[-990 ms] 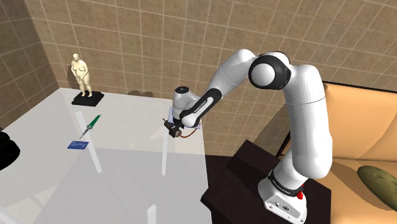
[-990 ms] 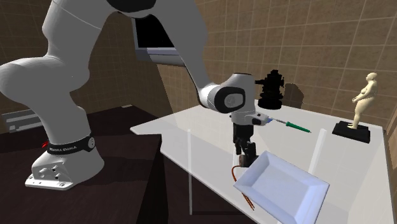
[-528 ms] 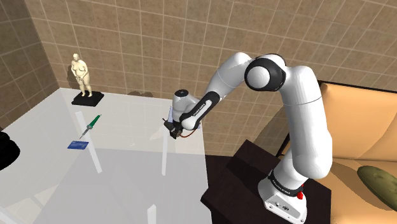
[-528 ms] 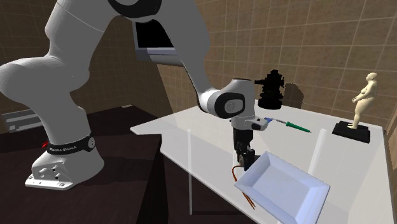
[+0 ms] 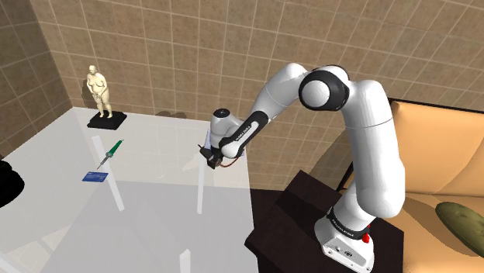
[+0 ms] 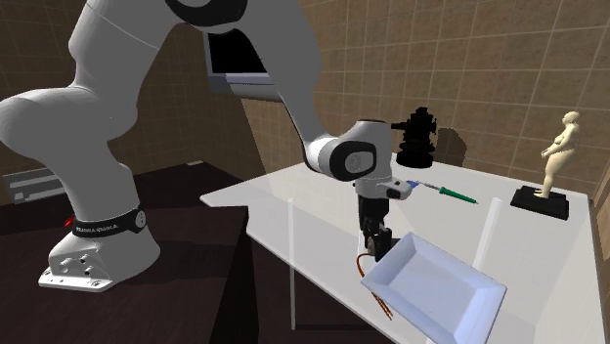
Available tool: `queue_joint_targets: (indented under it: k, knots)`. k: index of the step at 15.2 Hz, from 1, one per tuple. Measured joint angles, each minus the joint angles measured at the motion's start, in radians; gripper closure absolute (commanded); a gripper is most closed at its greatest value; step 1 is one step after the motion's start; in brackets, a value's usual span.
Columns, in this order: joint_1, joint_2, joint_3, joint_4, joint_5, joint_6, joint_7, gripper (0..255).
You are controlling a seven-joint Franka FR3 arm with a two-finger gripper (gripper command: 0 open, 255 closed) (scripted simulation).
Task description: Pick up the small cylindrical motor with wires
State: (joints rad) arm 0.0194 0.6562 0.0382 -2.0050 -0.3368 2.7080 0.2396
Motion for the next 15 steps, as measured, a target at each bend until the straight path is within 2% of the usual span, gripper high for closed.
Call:
queue_joint_targets:
  k: [15]
  knots:
    - [-0.028,-0.168,0.04,-0.049,0.042,-0.119,-0.046,255]
